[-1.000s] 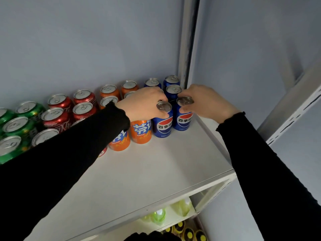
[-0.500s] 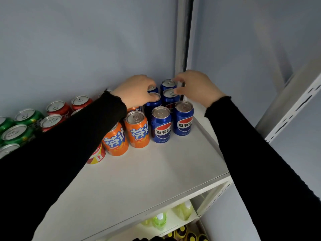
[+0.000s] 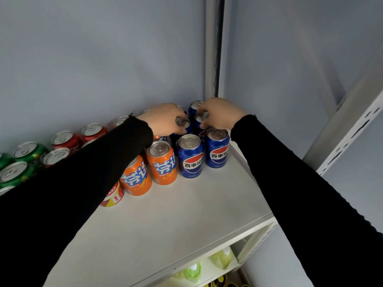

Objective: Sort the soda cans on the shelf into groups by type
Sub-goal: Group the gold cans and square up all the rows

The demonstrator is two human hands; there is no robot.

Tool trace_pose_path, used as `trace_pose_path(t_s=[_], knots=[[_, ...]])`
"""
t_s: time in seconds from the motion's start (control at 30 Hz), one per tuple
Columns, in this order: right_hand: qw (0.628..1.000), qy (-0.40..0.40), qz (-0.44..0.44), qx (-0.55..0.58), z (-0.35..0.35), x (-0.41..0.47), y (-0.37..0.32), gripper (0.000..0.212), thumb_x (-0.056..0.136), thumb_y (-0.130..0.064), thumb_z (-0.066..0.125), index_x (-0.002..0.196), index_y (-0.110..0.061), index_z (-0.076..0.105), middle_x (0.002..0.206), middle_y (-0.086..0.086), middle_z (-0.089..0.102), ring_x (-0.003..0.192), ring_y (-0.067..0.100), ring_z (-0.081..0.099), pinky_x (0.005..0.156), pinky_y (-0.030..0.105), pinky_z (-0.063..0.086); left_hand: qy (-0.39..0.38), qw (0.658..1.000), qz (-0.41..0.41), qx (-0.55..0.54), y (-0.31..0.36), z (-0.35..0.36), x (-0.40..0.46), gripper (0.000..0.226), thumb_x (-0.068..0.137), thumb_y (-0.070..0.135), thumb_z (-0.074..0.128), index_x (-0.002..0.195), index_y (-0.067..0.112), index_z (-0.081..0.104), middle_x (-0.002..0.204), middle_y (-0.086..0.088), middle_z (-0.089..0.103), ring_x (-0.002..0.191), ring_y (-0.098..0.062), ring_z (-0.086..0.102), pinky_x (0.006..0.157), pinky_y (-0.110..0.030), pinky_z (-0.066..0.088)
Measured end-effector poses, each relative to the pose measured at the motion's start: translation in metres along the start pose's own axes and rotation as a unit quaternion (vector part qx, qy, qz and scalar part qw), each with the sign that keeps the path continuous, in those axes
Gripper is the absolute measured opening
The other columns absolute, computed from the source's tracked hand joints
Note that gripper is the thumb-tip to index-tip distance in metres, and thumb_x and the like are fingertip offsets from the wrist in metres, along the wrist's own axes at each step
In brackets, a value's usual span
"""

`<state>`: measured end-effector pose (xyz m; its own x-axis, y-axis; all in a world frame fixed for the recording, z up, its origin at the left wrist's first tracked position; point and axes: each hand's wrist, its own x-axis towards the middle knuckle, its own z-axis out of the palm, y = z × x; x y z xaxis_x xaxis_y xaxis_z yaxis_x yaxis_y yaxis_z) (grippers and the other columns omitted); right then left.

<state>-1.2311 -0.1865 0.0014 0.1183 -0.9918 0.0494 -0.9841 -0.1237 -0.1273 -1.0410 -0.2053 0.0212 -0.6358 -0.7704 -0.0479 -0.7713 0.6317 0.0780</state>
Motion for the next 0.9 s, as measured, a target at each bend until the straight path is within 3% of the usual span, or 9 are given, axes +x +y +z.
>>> trace_pose_path(t_s=[0.13, 0.27, 0.37, 0.43, 0.53, 0.63, 0.77, 0.9], knots=[[1.0, 0.001, 0.01, -0.002, 0.001, 0.0, 0.0, 0.044, 0.086, -0.034, 0.074, 0.125, -0.016, 0.067, 0.107, 0.009, 0.064, 0.087, 0.021, 0.053, 0.072, 0.032, 0.039, -0.011, 1.0, 0.006, -0.007, 0.0, -0.001, 0.003, 0.046, 0.095, 0.037, 0.065, 0.135, 0.015, 0.062, 0.121, -0.011, 0.062, 0.095, -0.02, 0.051, 0.084, -0.034, 0.044], [0.998, -0.011, 0.023, 0.052, -0.005, 0.003, 0.006, 0.051, 0.084, -0.037, 0.074, 0.13, -0.017, 0.061, 0.113, 0.006, 0.064, 0.092, 0.022, 0.056, 0.075, 0.03, 0.039, -0.025, 0.998, -0.018, -0.048, -0.008, -0.006, 0.01, 0.056, 0.092, 0.045, 0.066, 0.141, 0.018, 0.057, 0.136, -0.007, 0.06, 0.116, -0.024, 0.057, 0.097, -0.036, 0.045], [0.994, 0.051, 0.055, 0.084, -0.017, 0.016, 0.015, 0.046, 0.092, -0.034, 0.066, 0.134, -0.016, 0.057, 0.127, 0.007, 0.061, 0.111, 0.025, 0.057, 0.081, 0.029, 0.037, 0.09, 0.989, -0.042, -0.109, -0.024, -0.014, 0.017, 0.039, 0.093, 0.04, 0.066, 0.125, 0.017, 0.066, 0.116, -0.004, 0.065, 0.104, -0.02, 0.059, 0.082, -0.03, 0.042], [0.988, 0.086, 0.079, 0.1, -0.02, 0.029, 0.016, 0.043, 0.096, -0.028, 0.062, 0.137, -0.015, 0.055, 0.133, 0.008, 0.058, 0.119, 0.026, 0.055, 0.087, 0.029, 0.039, 0.138, 0.983, -0.061, -0.106, -0.034, -0.014, 0.025, 0.034, 0.094, 0.035, 0.065, 0.123, 0.017, 0.066, 0.113, -0.004, 0.063, 0.102, -0.022, 0.059, 0.081, -0.03, 0.042], [0.992, 0.039, 0.073, 0.093, -0.015, 0.045, 0.009, 0.054, 0.096, -0.032, 0.061, 0.146, -0.016, 0.047, 0.146, 0.009, 0.051, 0.13, 0.027, 0.05, 0.101, 0.033, 0.04, 0.07, 0.993, -0.075, -0.058, -0.04, -0.009, 0.04, 0.053, 0.095, 0.044, 0.062, 0.142, 0.02, 0.054, 0.136, -0.01, 0.055, 0.12, -0.028, 0.054, 0.095, -0.034, 0.04], [0.994, -0.005, 0.068, 0.088, -0.009, 0.056, 0.005, 0.063, 0.092, -0.038, 0.067, 0.147, -0.016, 0.046, 0.147, 0.008, 0.05, 0.13, 0.028, 0.05, 0.101, 0.034, 0.041, 0.03, 0.996, -0.078, -0.034, -0.04, -0.004, 0.049, 0.062, 0.096, 0.052, 0.058, 0.147, 0.017, 0.05, 0.147, -0.011, 0.05, 0.134, -0.03, 0.046, 0.107, -0.038, 0.035], [0.998, -0.01, 0.052, 0.043, -0.004, 0.065, 0.003, 0.044, 0.089, -0.036, 0.069, 0.125, -0.01, 0.066, 0.124, 0.012, 0.066, 0.11, 0.03, 0.061, 0.089, 0.035, 0.048, 0.031, 0.997, -0.06, -0.025, -0.041, -0.001, 0.054, 0.043, 0.095, 0.044, 0.062, 0.116, 0.008, 0.071, 0.116, -0.014, 0.068, 0.11, -0.031, 0.06, 0.096, -0.045, 0.046], [0.998, 0.01, 0.048, 0.039, 0.001, 0.067, 0.003, 0.039, 0.09, -0.029, 0.069, 0.124, -0.011, 0.066, 0.12, 0.011, 0.067, 0.107, 0.029, 0.061, 0.08, 0.03, 0.042, 0.03, 0.998, -0.054, 0.011, -0.042, -0.003, 0.057, 0.041, 0.096, 0.039, 0.061, 0.123, 0.007, 0.066, 0.118, -0.013, 0.063, 0.109, -0.03, 0.058, 0.094, -0.043, 0.047]])
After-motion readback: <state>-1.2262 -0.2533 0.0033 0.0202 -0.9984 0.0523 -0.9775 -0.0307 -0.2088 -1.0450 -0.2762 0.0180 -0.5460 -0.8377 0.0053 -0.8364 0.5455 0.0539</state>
